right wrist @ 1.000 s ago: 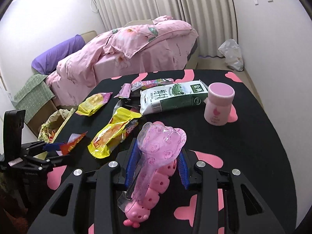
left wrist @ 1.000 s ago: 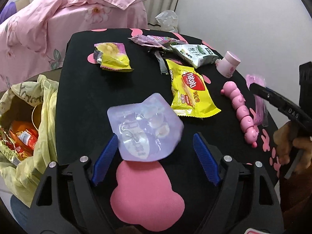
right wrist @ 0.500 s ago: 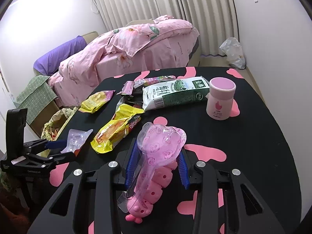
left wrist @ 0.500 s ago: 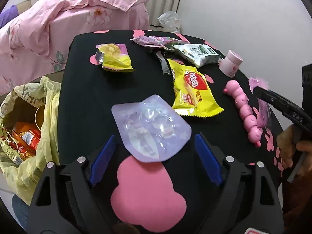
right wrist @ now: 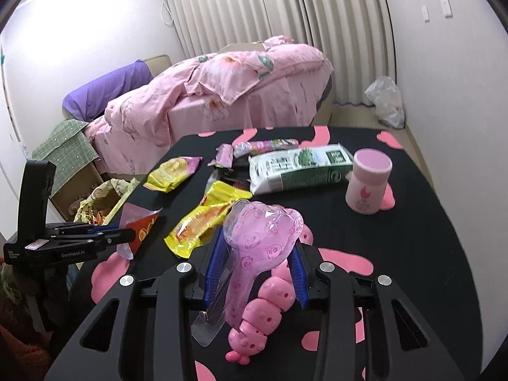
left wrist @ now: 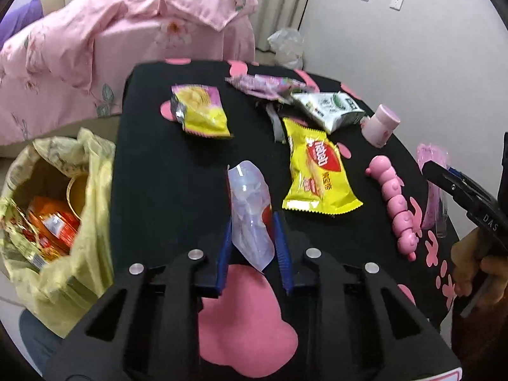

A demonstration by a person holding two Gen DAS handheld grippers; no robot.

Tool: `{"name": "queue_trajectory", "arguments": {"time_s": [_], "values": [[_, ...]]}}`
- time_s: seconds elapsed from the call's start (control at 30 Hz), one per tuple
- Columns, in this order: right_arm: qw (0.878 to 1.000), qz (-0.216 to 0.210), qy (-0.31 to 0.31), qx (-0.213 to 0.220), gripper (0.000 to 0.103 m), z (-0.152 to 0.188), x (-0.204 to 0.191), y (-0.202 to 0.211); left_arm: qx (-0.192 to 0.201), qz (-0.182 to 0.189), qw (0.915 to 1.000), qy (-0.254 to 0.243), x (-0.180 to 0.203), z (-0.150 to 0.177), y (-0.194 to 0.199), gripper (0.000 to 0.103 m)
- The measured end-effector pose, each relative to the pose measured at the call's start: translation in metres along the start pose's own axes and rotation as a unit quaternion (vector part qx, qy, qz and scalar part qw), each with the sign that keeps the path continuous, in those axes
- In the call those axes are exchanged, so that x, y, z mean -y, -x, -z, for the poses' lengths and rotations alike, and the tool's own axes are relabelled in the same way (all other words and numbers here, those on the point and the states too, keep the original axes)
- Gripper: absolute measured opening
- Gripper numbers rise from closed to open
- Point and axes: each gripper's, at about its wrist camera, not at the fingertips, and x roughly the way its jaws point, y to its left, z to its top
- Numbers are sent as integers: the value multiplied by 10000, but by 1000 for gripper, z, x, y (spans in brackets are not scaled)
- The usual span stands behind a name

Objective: Collect trash
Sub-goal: 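Carry both plastic pieces into the yellow trash bag and open both grippers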

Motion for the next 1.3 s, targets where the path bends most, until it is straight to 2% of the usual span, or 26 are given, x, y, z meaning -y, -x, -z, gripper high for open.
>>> {"name": "queue_trajectory", "arguments": {"time_s": [0.17, 0.47, 0.7, 0.83, 0.97, 1.13, 1.23, 1.3], "values": [[9999, -5, 96, 98, 36, -5, -11, 10, 165, 81, 9998, 79, -1, -1, 14, 22], [9980, -6, 525, 345, 36, -24, -50, 33, 693, 82, 9975, 83, -12, -2, 54, 22], [9936, -206, 1037, 391, 36, -40, -100, 33, 1141, -170, 9922, 466, -59, -4, 91, 22], [9900, -347, 1323, 351, 36, -44, -128, 27, 1341, -468, 9871, 736, -96, 0, 111, 22], [9849, -654, 1587, 240, 36, -51, -158, 16, 1424, -730, 9816, 1040, -135, 8, 124, 22], [9746, -1212, 1876, 152, 36, -68, -199, -10, 1327, -981, 9758, 1435, -185, 21, 128, 22], [9649, -1828, 1885, 47, 36, -81, -225, -39, 1255, -970, 9749, 1562, -205, 27, 124, 22], [9590, -2090, 1911, -48, 36, -84, -239, -57, 1137, -821, 9760, 1667, -219, 30, 117, 22]]}}
